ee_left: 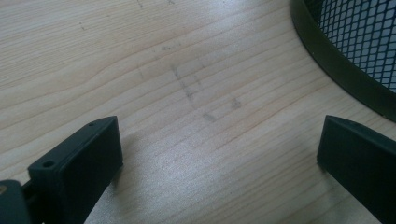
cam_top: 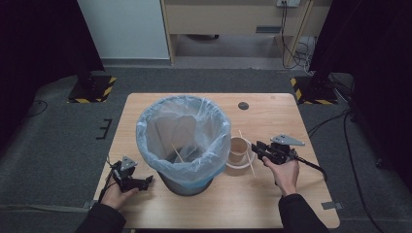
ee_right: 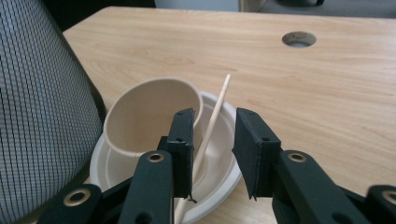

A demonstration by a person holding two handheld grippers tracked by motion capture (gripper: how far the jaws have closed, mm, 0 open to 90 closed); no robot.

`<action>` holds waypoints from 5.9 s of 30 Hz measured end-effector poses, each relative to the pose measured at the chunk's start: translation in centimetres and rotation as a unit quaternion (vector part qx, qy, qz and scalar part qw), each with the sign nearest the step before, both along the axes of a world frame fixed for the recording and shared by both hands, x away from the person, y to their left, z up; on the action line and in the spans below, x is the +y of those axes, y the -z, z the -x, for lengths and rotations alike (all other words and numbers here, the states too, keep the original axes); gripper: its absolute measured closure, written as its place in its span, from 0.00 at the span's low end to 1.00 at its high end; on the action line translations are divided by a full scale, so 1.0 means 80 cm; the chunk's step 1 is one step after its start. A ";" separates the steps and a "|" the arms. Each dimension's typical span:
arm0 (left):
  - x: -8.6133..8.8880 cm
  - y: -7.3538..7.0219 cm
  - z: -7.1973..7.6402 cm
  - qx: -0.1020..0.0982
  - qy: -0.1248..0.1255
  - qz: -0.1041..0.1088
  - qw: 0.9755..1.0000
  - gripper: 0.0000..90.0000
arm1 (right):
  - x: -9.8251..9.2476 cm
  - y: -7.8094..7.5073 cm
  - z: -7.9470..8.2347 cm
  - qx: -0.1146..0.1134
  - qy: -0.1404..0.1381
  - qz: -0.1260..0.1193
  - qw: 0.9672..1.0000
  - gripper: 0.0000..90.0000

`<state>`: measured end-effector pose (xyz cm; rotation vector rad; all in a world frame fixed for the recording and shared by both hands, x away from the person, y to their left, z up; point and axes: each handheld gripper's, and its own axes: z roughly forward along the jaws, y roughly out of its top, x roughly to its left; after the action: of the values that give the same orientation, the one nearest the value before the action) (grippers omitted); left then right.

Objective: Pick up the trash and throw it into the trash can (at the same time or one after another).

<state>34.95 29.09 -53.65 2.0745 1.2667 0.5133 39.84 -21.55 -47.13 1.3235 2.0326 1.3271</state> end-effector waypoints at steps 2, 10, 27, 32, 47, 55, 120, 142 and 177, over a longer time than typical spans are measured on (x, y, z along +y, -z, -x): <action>0.000 0.000 0.000 0.000 0.000 0.000 1.000 0.00 | 0.003 0.003 0.001 0.004 -0.003 0.002 1.000 0.76; 0.000 0.000 0.000 0.000 0.000 0.000 1.000 0.00 | 0.013 0.014 0.001 0.020 -0.014 0.015 1.000 0.75; 0.000 0.000 0.000 0.000 0.000 0.000 1.000 0.00 | 0.025 0.032 -0.002 0.054 -0.025 0.049 0.997 0.78; 0.000 0.000 0.000 0.000 0.000 0.000 1.000 0.00 | 0.026 0.034 -0.003 0.057 -0.030 0.054 0.996 0.83; 0.000 0.000 0.000 0.000 0.000 0.000 1.000 0.00 | 0.028 0.035 -0.005 0.066 -0.032 0.056 0.996 0.95; 0.000 0.000 0.000 0.000 0.000 0.000 1.000 0.00 | 0.025 0.030 -0.005 0.066 -0.028 0.051 0.996 0.95; 0.000 0.000 0.000 0.000 0.000 0.000 1.000 0.00 | -0.038 -0.162 0.046 -0.193 -0.008 -0.166 0.967 0.95; 0.000 0.000 0.000 0.000 0.000 0.000 1.000 0.00 | 0.011 -0.222 0.051 -0.239 -0.074 -0.190 0.949 0.95; 0.000 0.000 -0.001 0.000 0.002 0.000 1.000 0.00 | 0.131 -0.255 0.041 -0.238 -0.167 -0.196 0.937 0.95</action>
<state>35.00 29.10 -53.65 2.0768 1.2615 0.5105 36.58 -11.09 -26.70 0.6932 1.7502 2.0549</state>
